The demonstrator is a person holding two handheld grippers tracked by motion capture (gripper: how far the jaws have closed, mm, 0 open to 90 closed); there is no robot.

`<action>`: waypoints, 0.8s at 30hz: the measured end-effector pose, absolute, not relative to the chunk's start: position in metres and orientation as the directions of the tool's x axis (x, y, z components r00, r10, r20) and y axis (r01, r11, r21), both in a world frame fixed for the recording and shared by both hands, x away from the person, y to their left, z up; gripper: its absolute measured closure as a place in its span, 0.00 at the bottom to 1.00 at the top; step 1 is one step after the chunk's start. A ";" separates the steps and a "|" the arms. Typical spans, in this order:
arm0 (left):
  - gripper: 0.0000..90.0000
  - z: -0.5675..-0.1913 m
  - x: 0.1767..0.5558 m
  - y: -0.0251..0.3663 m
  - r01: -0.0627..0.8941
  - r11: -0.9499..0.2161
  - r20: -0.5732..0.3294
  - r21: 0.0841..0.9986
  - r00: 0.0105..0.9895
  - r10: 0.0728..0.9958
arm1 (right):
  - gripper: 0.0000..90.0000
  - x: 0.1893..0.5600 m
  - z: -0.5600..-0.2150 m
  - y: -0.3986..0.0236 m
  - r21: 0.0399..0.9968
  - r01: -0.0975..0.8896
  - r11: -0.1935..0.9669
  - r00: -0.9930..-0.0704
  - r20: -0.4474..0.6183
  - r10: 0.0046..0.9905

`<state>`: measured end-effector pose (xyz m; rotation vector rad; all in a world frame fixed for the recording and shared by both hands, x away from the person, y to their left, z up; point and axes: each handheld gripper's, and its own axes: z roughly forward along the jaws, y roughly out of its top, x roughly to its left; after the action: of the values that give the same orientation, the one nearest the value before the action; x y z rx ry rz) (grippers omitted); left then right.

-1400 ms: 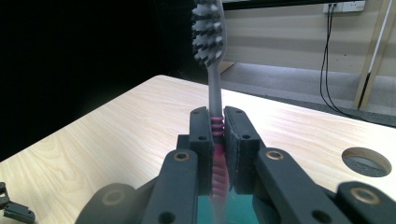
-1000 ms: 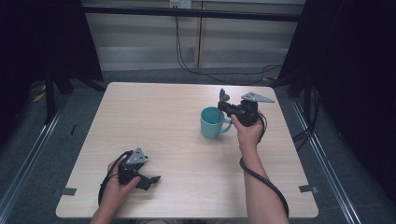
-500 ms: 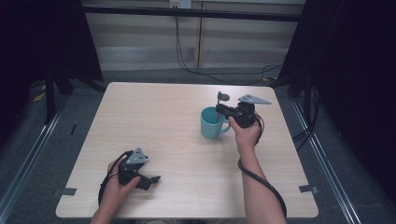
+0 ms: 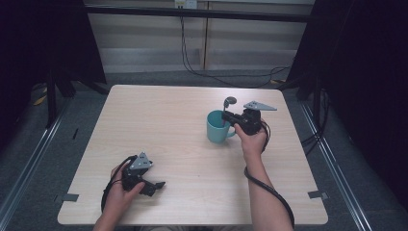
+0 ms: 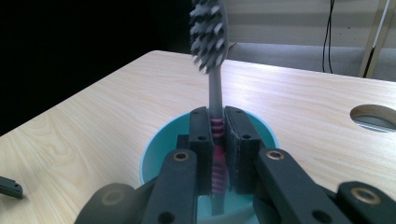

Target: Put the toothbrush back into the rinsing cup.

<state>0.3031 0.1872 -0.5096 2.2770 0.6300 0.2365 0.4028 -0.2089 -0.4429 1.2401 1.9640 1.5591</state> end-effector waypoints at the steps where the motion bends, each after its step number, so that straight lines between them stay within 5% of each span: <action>1: 0.07 -0.510 0.303 0.187 0.368 -0.599 -0.020 0.711 0.862 0.506 | 0.92 0.403 -0.443 -0.209 0.909 0.416 0.013 -0.558 0.244 0.793; 24: 0.07 -0.510 0.303 0.187 0.368 -0.599 -0.019 0.711 0.862 0.507 | 0.89 0.402 -0.444 -0.220 0.901 0.433 -0.003 -0.499 0.242 0.832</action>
<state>0.3029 0.1873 -0.5096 2.2774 0.6300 0.2373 0.4018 -0.2204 -0.4441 1.3079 1.9167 1.5051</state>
